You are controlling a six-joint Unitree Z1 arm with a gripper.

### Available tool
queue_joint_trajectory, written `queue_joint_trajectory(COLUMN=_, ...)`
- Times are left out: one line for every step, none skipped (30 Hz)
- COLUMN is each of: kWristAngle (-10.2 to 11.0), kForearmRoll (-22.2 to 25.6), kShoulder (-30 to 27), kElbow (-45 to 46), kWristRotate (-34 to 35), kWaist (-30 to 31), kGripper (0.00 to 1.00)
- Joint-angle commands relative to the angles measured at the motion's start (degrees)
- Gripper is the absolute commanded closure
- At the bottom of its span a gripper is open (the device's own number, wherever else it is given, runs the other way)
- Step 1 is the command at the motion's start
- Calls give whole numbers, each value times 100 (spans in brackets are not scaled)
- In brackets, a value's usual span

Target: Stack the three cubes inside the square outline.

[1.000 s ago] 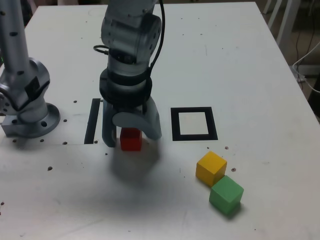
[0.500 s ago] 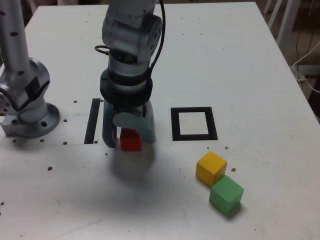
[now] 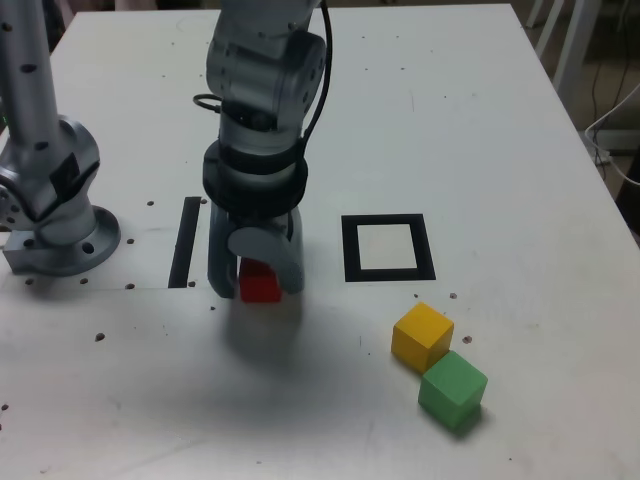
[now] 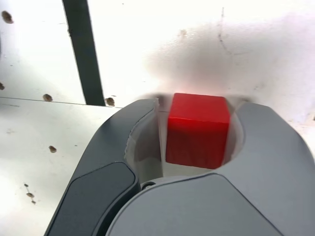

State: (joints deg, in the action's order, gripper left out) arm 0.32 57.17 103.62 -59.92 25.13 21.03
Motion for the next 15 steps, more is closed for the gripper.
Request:
queue_joint_trajectory(kWristAngle=20, kForearmRoll=-6, kShoulder=1, kElbow=-8, kWristRotate=-8, kWaist=-11, kGripper=70)
queue_joint_trajectory(kWristAngle=22, kForearmRoll=-6, kShoulder=-6, kElbow=-14, kWristRotate=-8, kWaist=-11, kGripper=71)
queue_joint_trajectory(kWristAngle=22, kForearmRoll=-3, kShoulder=-13, kElbow=-21, kWristRotate=-8, kWaist=-11, kGripper=73)
queue_joint_trajectory(kWristAngle=21, kForearmRoll=3, kShoulder=-20, kElbow=-30, kWristRotate=-8, kWaist=-11, kGripper=73)
queue_joint_trajectory(kWristAngle=20, kForearmRoll=9, kShoulder=-28, kElbow=-42, kWristRotate=-8, kWaist=-11, kGripper=73)
queue_joint_trajectory(kWristAngle=22, kForearmRoll=10, kShoulder=-39, kElbow=-58, kWristRotate=-8, kWaist=-11, kGripper=73)
queue_joint_trajectory(kWristAngle=24, kForearmRoll=8, kShoulder=-46, kElbow=-72, kWristRotate=-8, kWaist=-11, kGripper=73)
queue_joint_trajectory(kWristAngle=29, kForearmRoll=10, kShoulder=-56, kElbow=-87, kWristRotate=-8, kWaist=-11, kGripper=73)
queue_joint_trajectory(kWristAngle=36, kForearmRoll=14, kShoulder=-68, kElbow=-105, kWristRotate=-8, kWaist=-11, kGripper=73)
queue_joint_trajectory(kWristAngle=45, kForearmRoll=20, kShoulder=-81, kElbow=-125, kWristRotate=-8, kWaist=-11, kGripper=73)
queue_joint_trajectory(kWristAngle=54, kForearmRoll=29, kShoulder=-95, kElbow=-149, kWristRotate=-8, kWaist=-11, kGripper=73)
queue_joint_trajectory(kWristAngle=65, kForearmRoll=45, kShoulder=-112, kElbow=-179, kWristRotate=-9, kWaist=-11, kGripper=73)
queue_joint_trajectory(kWristAngle=76, kForearmRoll=69, kShoulder=-131, kElbow=-217, kWristRotate=-11, kWaist=-11, kGripper=73)
queue_joint_trajectory(kWristAngle=89, kForearmRoll=101, kShoulder=-151, kElbow=-261, kWristRotate=-15, kWaist=-11, kGripper=73)
queue_joint_trajectory(kWristAngle=100, kForearmRoll=143, kShoulder=-174, kElbow=-311, kWristRotate=-23, kWaist=-11, kGripper=73)
